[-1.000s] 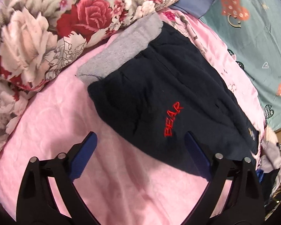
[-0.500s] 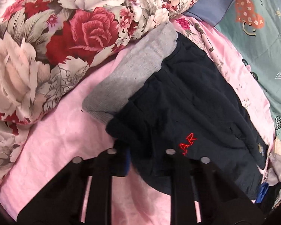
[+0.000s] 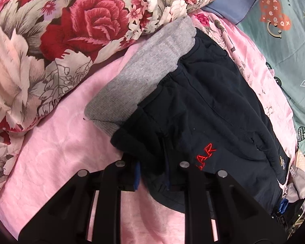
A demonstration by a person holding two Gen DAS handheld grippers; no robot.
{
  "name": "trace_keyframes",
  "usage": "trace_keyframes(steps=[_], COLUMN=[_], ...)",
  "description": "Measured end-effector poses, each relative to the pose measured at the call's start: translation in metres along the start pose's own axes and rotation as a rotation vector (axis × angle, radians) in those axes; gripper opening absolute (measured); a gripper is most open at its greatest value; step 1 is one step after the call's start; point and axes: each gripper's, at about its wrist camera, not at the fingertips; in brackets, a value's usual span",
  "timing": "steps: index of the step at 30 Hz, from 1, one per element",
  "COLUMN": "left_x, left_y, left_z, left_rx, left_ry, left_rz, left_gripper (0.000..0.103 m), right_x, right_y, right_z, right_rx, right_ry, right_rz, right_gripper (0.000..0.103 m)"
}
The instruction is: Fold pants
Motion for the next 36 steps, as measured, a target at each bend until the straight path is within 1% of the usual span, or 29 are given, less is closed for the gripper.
trace_keyframes(steps=[1,2,3,4,7,8,10,13,16,19,20,21,22,23,24,25,26,27,28,29,30,31,32,34,35,36], left_x=[0.000,0.000,-0.001,0.000,0.000,0.000,-0.005,-0.017,-0.034,-0.051,-0.056,-0.059,-0.061,-0.062,-0.062,-0.062,-0.060,-0.059,-0.057,-0.052,-0.048,-0.044,-0.038,-0.030,-0.026,-0.024], left_y=[0.000,-0.001,-0.002,-0.003,-0.024,-0.035,-0.054,-0.067,-0.076,-0.073,-0.067,-0.062,-0.059,-0.062,-0.068,-0.075,-0.086,-0.097,-0.103,-0.111,-0.115,-0.116,-0.115,-0.107,-0.098,-0.088], left_z=[0.000,0.000,0.000,-0.002,-0.004,-0.005,-0.004,-0.005,-0.002,0.002,0.005,0.010,0.018,0.026,0.032,0.035,0.037,0.036,0.034,0.029,0.022,0.013,-0.002,-0.032,-0.052,-0.070], left_rx=[0.008,0.013,0.020,0.031,0.043,0.040,0.010,-0.004,-0.019,0.011,0.049,0.083,0.126,0.139,0.138,0.133,0.164,0.195,0.206,0.194,0.164,0.126,0.085,0.040,0.012,0.002], left_ry=[-0.003,-0.006,-0.005,0.001,0.003,-0.002,-0.029,-0.030,-0.015,0.028,0.042,0.045,0.027,0.004,-0.018,-0.029,-0.033,-0.025,-0.016,0.000,0.016,0.039,0.081,0.164,0.222,0.269], left_rz=[-0.005,-0.008,-0.009,-0.012,-0.060,-0.090,-0.120,-0.126,-0.113,-0.091,-0.071,-0.052,-0.037,-0.044,-0.069,-0.091,-0.140,-0.190,-0.220,-0.258,-0.273,-0.279,-0.283,-0.286,-0.286,-0.279], left_gripper=[0.010,0.009,0.008,0.008,0.007,0.007,0.007,0.007,0.007,0.009,0.018,0.034,0.043,0.050,0.059,0.062,0.062,0.065,0.067,0.069,0.069,0.070,0.073,0.079,0.084,0.086], right_x=[0.002,0.004,0.005,0.005,0.009,0.010,0.015,0.012,-0.001,-0.021,-0.028,-0.034,-0.041,-0.046,-0.050,-0.050,-0.049,-0.046,-0.042,-0.038,-0.032,-0.027,-0.018,0.003,0.018,0.032], right_y=[0.002,0.002,0.003,0.005,-0.003,-0.012,-0.031,-0.058,-0.066,-0.071,-0.070,-0.066,-0.055,-0.043,-0.038,-0.042,-0.046,-0.058,-0.065,-0.072,-0.079,-0.081,-0.081,-0.074,-0.068,-0.062], right_z=[0.003,0.005,0.006,0.007,0.009,0.007,-0.002,-0.015,-0.038,-0.055,-0.059,-0.063,-0.066,-0.068,-0.070,-0.067,-0.067,-0.064,-0.060,-0.056,-0.049,-0.045,-0.037,-0.022,-0.014,-0.007], right_rx=[-0.015,-0.006,0.033,0.060,0.021,0.007,0.031,0.035,0.052,0.040,0.033,0.025,0.014,-0.017,-0.032,-0.103,-0.186,-0.293,-0.342,-0.365,-0.352,-0.327,-0.280,-0.166,-0.111,-0.073], right_ry=[-0.006,-0.009,-0.005,0.009,-0.016,-0.027,-0.026,-0.046,-0.003,0.003,0.004,0.004,0.000,-0.005,-0.019,-0.033,-0.031,-0.040,-0.056,-0.071,-0.084,-0.088,-0.097,-0.127,-0.130,-0.133], right_rz=[-0.002,0.004,0.020,0.035,-0.014,-0.048,-0.090,-0.136,-0.108,-0.096,-0.088,-0.070,-0.028,0.022,0.024,0.006,-0.018,-0.095,-0.147,-0.189,-0.239,-0.263,-0.278,-0.270,-0.274,-0.277], right_gripper=[0.041,0.026,0.014,0.013,0.012,0.012,0.012,0.012,0.012,0.012,0.012,0.013,0.018,0.020,0.026,0.052,0.056,0.056,0.056,0.056,0.056,0.056,0.056,0.056,0.056,0.056])
Point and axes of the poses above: each gripper's, at about its wrist camera, not at the fingertips, and y roughly the way its jaws point, z to its left, x to its top, and after that the axes turned 5 degrees about -x, right-handed
